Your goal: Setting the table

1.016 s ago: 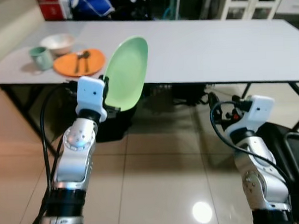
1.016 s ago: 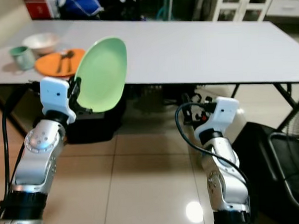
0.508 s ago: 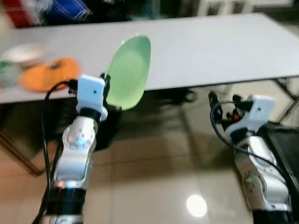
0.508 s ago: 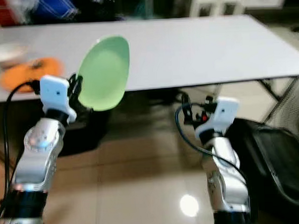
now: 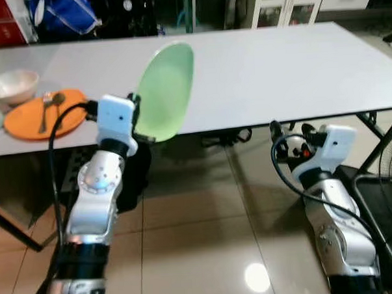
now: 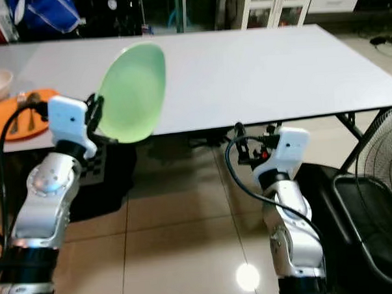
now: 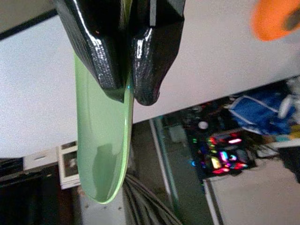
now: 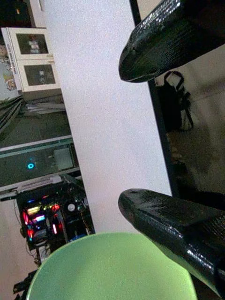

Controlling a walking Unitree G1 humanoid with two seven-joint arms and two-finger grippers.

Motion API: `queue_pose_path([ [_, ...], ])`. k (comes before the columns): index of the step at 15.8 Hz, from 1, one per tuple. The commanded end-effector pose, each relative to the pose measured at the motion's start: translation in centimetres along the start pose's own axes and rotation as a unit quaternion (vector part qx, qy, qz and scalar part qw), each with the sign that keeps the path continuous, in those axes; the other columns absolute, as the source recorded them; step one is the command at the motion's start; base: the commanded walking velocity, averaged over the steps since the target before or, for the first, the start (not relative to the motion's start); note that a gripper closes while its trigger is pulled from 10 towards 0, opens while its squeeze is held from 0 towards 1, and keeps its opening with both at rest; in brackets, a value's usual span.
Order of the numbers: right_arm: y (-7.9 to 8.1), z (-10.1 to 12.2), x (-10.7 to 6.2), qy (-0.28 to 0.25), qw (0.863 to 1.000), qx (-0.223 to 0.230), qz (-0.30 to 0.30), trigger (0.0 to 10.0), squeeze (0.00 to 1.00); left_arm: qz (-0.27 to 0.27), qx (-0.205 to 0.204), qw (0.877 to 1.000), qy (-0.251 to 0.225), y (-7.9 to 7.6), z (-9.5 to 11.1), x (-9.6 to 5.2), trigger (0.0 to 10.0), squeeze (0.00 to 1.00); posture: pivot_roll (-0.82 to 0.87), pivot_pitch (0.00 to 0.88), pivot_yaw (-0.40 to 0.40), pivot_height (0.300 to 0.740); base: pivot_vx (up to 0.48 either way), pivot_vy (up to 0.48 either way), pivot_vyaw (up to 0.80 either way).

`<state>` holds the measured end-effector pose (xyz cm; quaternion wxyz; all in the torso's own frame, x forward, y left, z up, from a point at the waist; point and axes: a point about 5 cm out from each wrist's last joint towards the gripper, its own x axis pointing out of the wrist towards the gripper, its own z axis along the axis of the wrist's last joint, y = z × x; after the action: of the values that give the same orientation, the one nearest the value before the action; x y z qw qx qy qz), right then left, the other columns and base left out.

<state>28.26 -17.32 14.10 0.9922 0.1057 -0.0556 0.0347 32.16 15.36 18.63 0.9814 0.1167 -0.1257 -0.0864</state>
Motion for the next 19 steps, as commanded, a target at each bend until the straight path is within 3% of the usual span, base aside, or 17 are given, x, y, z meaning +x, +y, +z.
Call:
queue_pose_path([
  [1,-0.33,0.21,0.04,-0.004,1.000,-0.006,-0.006,10.0,0.00,-0.019,0.004,0.999,-0.032,-0.71,1.36,0.48,10.0,0.00,-0.04,0.000,0.004,0.740,0.368,0.000,0.00],
  [16,-0.12,0.19,-0.02,-0.010,1.000,0.000,0.000,10.0,0.00,-0.028,-0.014,0.999,-0.037,-1.31,1.50,0.72,10.0,0.00,-0.05,0.000,0.015,0.740,0.371,0.000,0.00],
  [19,-0.14,0.21,0.03,-0.010,1.000,-0.001,0.001,10.0,0.00,-0.027,-0.016,0.999,-0.037,-1.35,1.46,0.68,10.0,0.00,-0.05,0.000,0.012,0.740,0.372,0.000,-0.69],
])
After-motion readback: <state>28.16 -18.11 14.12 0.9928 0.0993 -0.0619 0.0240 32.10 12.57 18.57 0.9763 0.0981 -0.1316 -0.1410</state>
